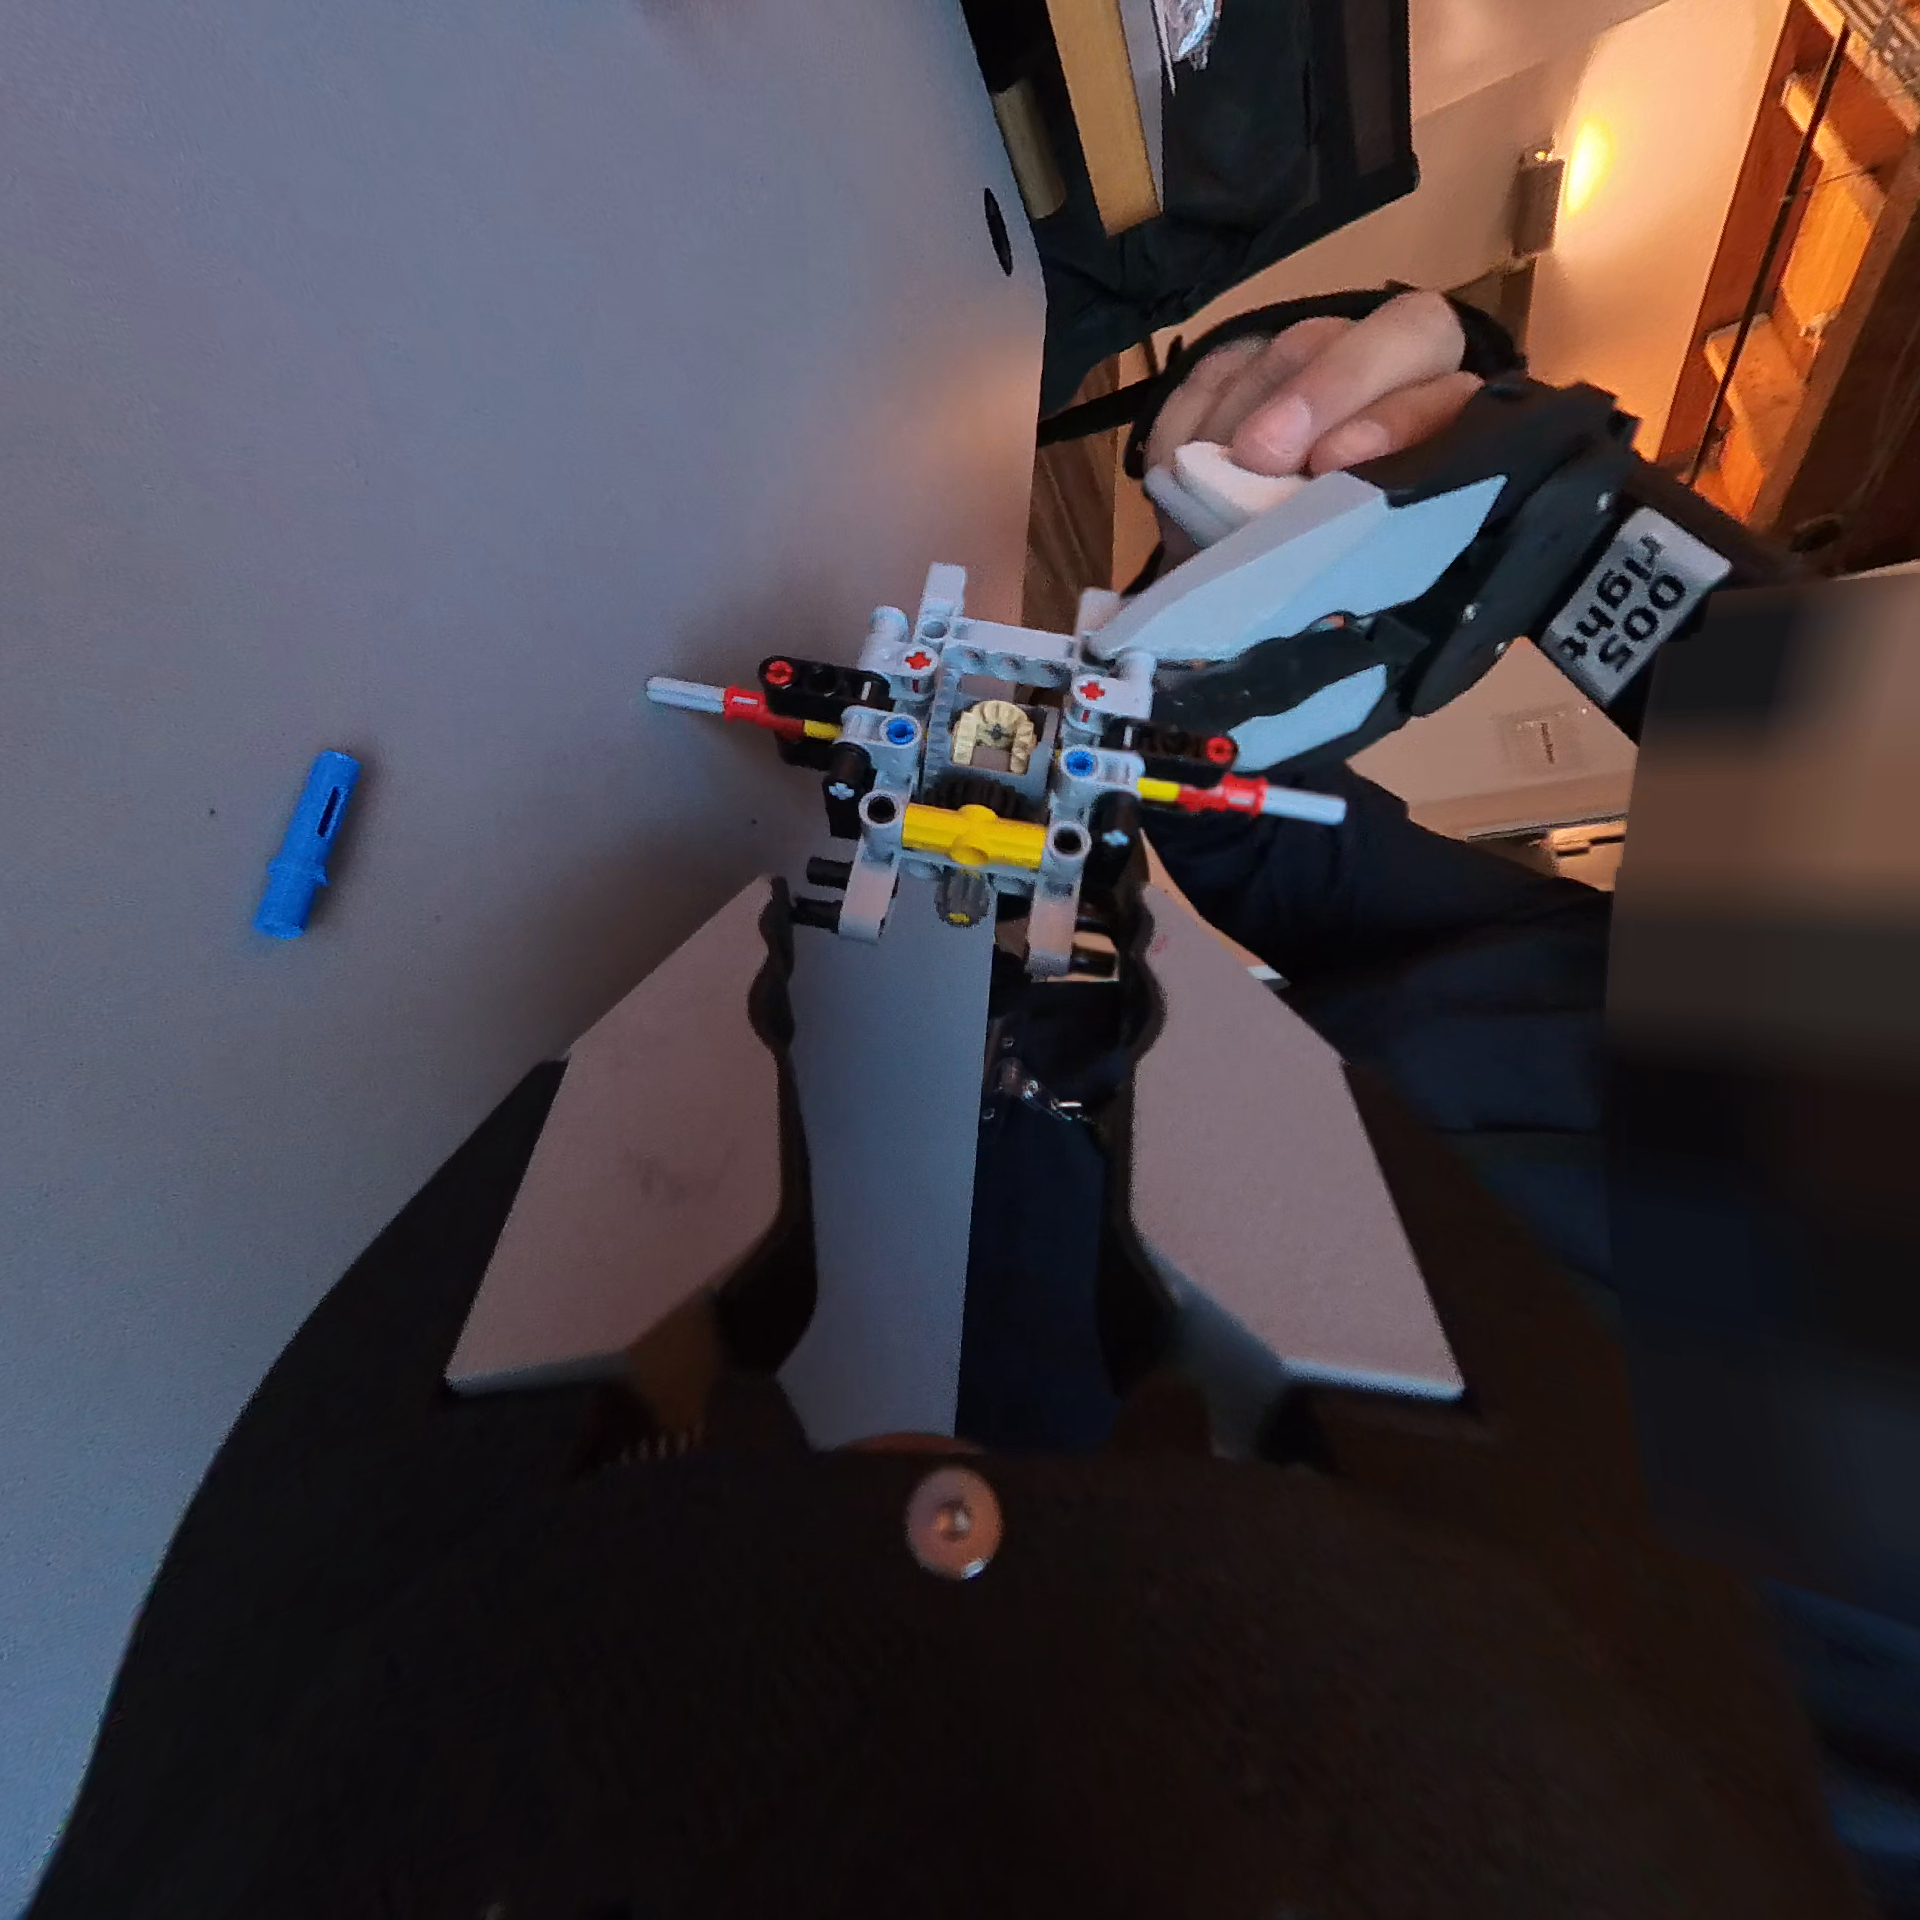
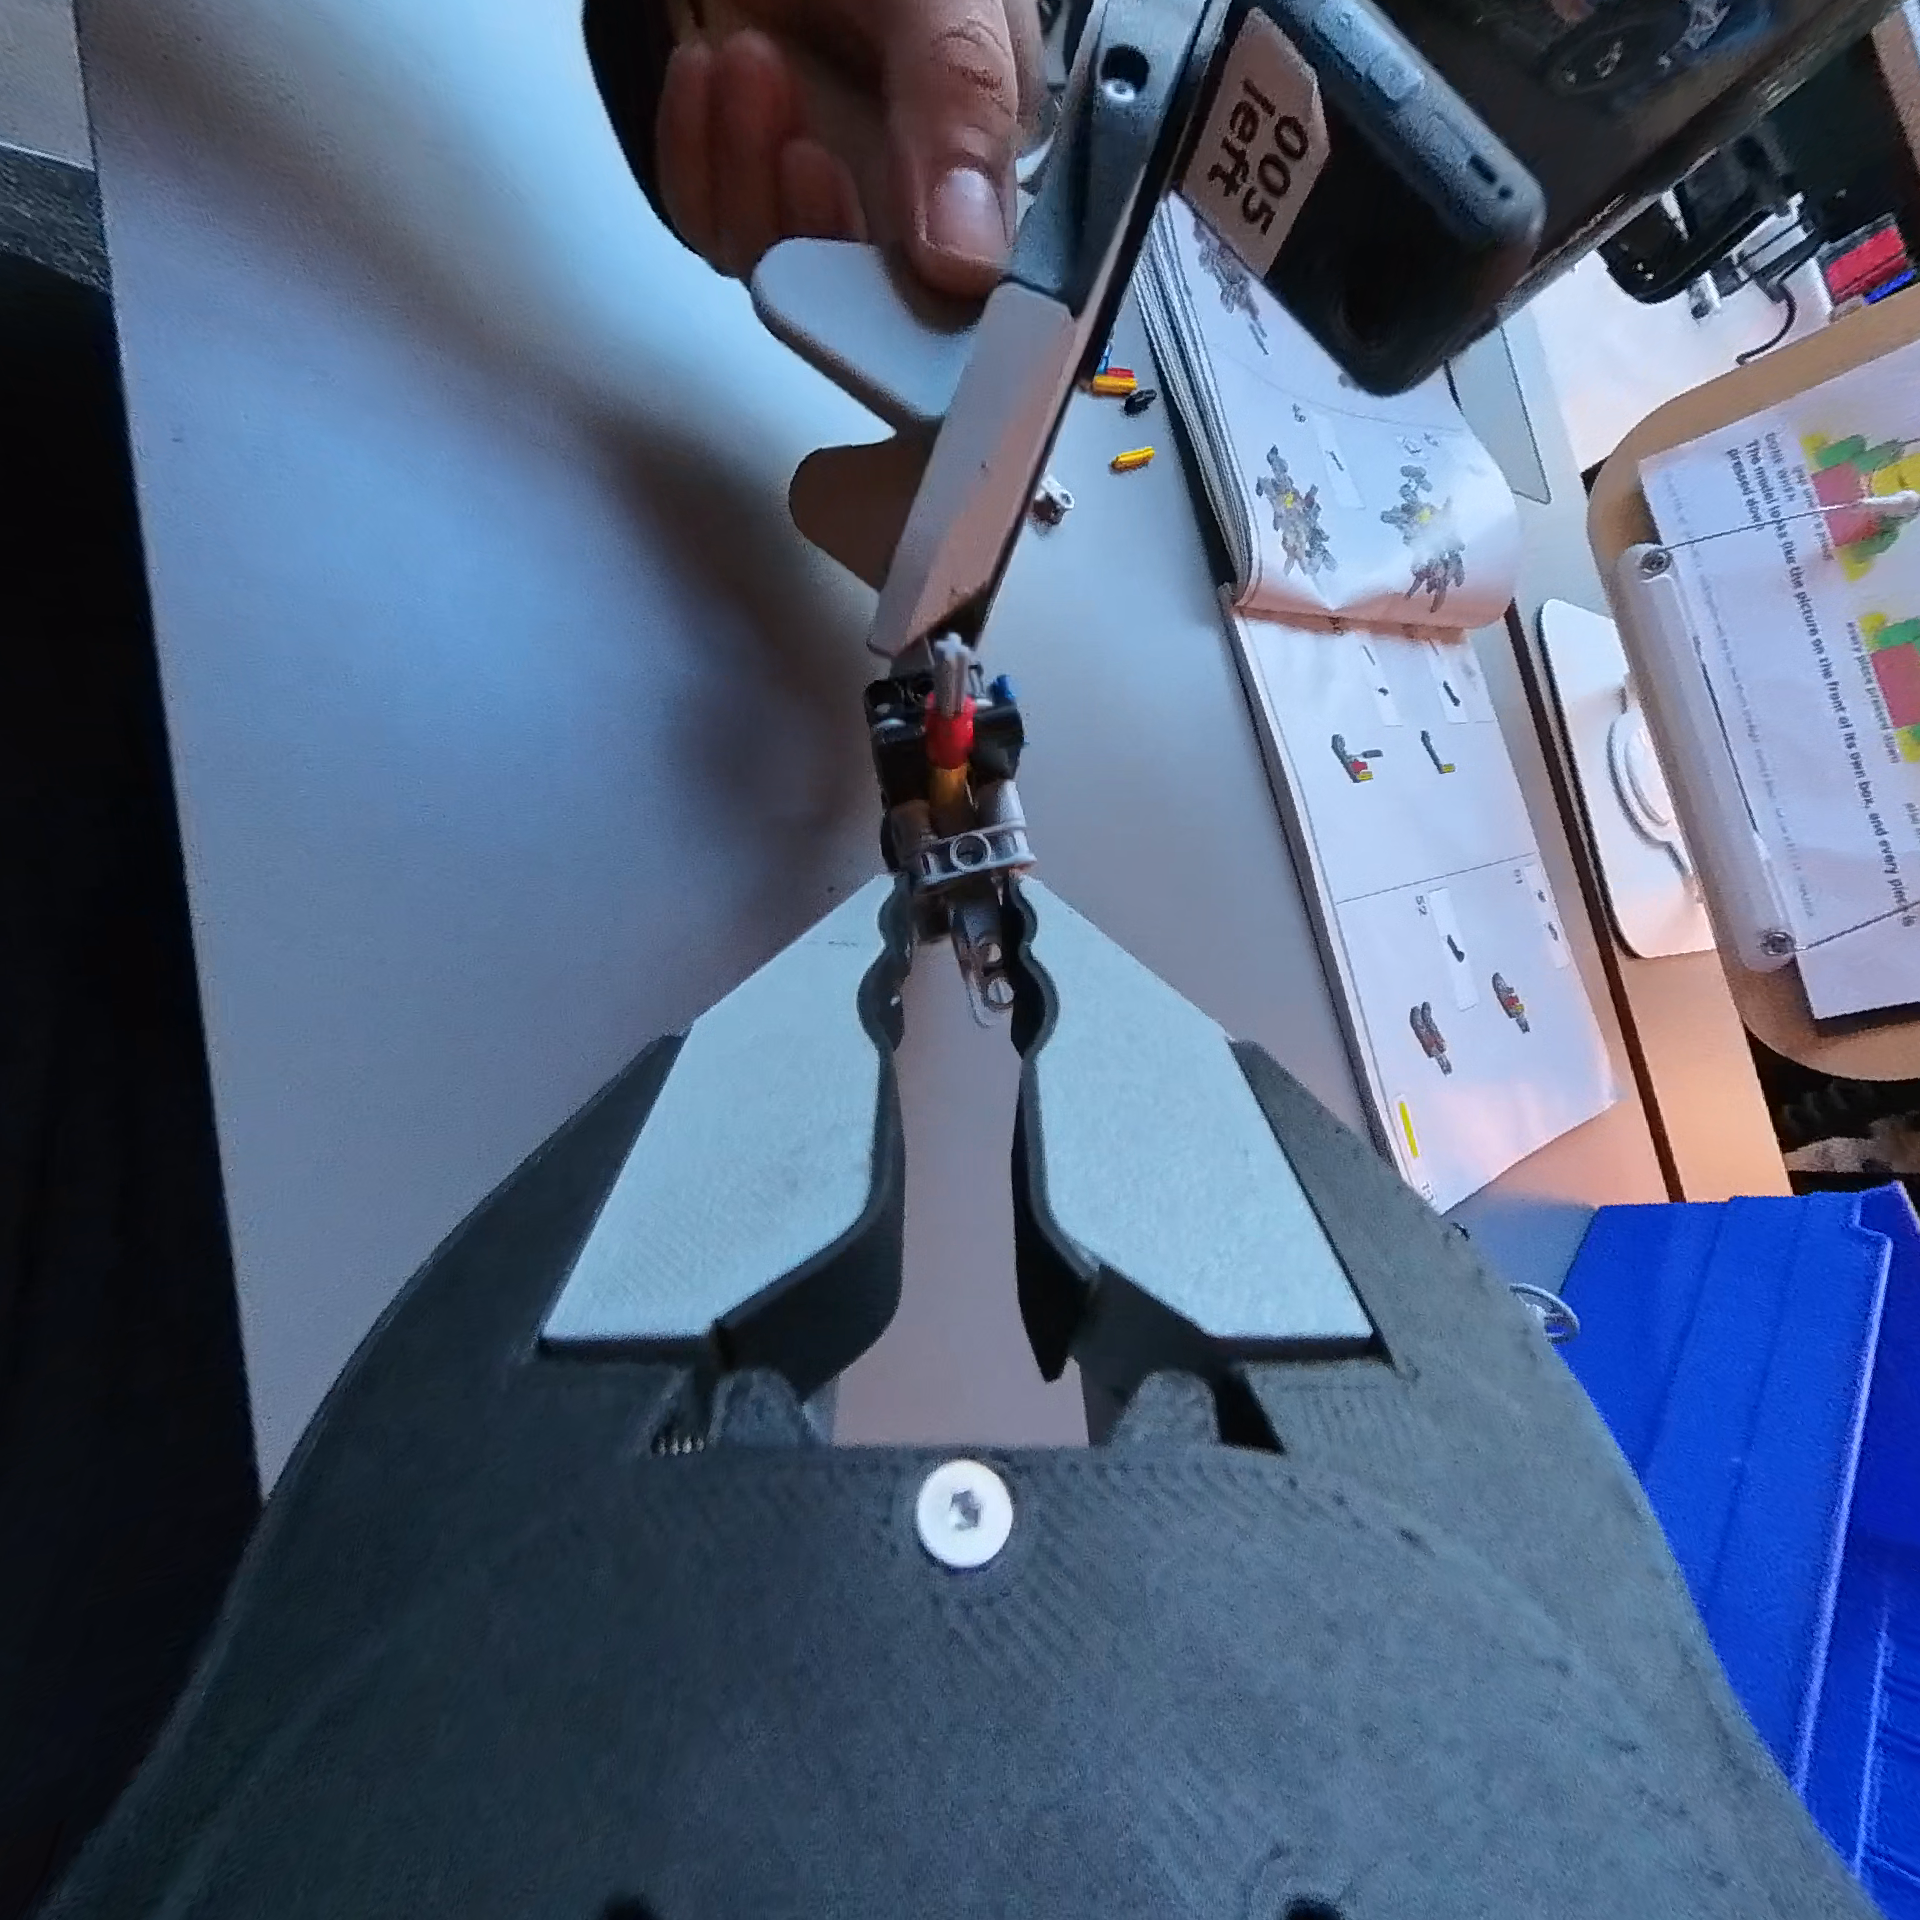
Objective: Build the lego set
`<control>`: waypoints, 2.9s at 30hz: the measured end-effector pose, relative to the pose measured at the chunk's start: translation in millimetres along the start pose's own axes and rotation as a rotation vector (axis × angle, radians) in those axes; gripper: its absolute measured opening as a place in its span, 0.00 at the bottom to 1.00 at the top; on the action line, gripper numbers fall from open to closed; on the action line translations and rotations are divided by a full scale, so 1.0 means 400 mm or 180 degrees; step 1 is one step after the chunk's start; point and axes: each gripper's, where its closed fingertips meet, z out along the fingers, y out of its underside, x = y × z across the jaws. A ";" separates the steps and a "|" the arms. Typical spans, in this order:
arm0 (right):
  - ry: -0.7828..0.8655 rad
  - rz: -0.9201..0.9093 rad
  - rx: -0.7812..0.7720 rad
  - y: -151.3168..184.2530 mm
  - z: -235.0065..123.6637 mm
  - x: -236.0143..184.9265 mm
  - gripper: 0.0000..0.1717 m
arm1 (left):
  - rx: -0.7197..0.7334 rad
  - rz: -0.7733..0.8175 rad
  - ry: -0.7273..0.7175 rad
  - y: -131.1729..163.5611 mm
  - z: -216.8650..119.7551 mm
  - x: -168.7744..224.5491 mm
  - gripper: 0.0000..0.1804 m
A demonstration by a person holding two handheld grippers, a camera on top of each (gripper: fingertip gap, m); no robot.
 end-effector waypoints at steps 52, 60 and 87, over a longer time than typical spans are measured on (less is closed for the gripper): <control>-0.0666 0.2275 -0.0056 0.178 -0.011 -0.122 0.00 | 0.0147 0.5129 -0.3246 -0.113 0.034 -0.038 0.13; -0.0197 0.2463 0.0106 0.113 -0.030 -0.041 0.00 | -0.0120 0.5622 -0.3557 -0.106 0.063 -0.043 0.13; -0.0441 0.3466 0.0138 0.125 0.004 0.000 0.00 | 0.0048 0.5771 -0.3767 -0.125 0.070 -0.022 0.13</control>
